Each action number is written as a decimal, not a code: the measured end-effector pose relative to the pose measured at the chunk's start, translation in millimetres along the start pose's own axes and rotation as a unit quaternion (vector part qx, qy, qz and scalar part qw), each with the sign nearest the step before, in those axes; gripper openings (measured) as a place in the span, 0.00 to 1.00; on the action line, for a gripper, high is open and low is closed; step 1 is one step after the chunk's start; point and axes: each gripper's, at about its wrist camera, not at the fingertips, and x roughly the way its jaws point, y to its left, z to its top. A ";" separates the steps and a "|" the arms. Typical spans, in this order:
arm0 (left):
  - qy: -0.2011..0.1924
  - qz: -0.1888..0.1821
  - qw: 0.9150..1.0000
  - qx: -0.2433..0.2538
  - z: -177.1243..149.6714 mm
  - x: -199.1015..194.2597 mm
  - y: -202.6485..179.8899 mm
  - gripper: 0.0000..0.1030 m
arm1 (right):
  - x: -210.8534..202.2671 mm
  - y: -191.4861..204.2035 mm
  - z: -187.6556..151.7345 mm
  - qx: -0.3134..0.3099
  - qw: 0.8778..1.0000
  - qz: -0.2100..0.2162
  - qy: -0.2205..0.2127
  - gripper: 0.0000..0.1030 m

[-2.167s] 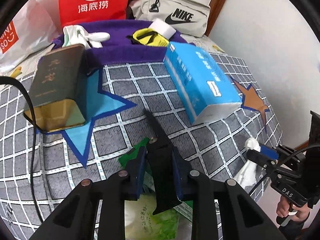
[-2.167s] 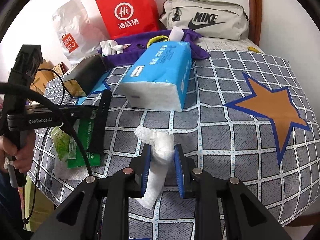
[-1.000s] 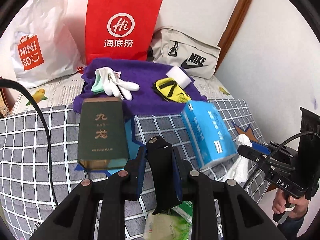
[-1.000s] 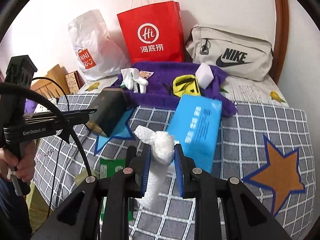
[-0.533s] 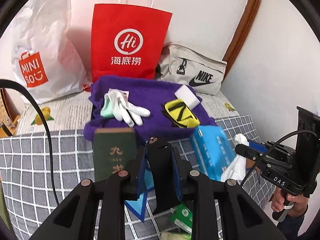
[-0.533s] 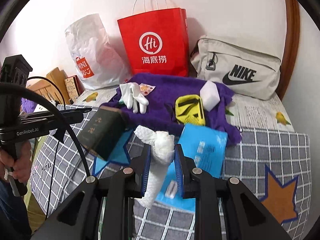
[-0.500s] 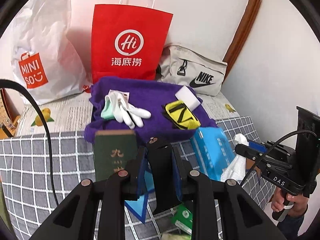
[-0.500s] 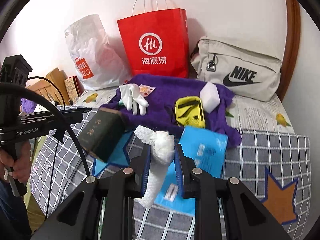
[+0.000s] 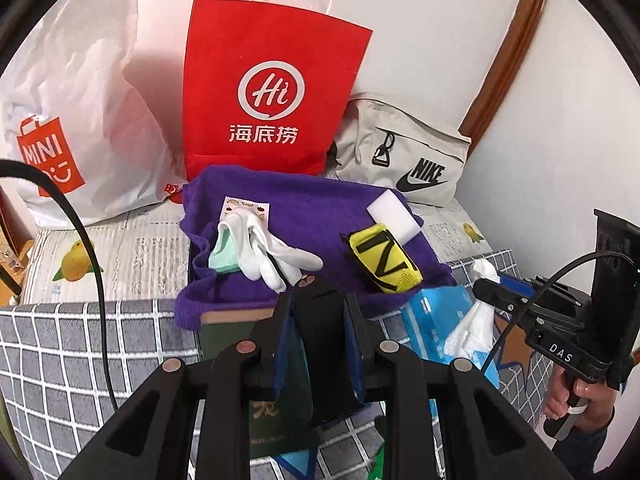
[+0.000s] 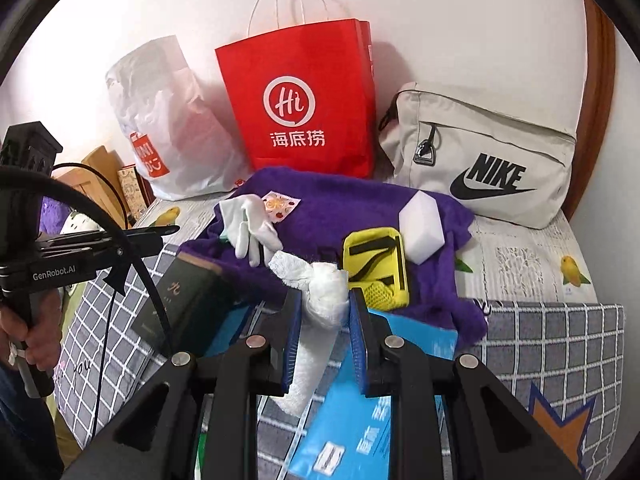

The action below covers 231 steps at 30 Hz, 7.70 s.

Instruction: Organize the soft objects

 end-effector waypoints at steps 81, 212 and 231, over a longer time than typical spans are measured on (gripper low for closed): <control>0.131 0.022 0.991 0.006 71.3 181.6 6.9 0.28 | 60.9 -46.0 17.5 0.031 0.997 0.027 0.061 0.52; 0.121 0.035 0.978 0.168 -229.3 2.2 -98.7 0.64 | -50.3 26.0 -195.5 -0.004 0.996 -0.011 0.085 0.20; 0.068 0.029 0.991 0.115 -199.6 -24.3 -57.8 0.40 | -46.9 31.8 -187.1 -0.010 0.996 -0.008 0.090 0.20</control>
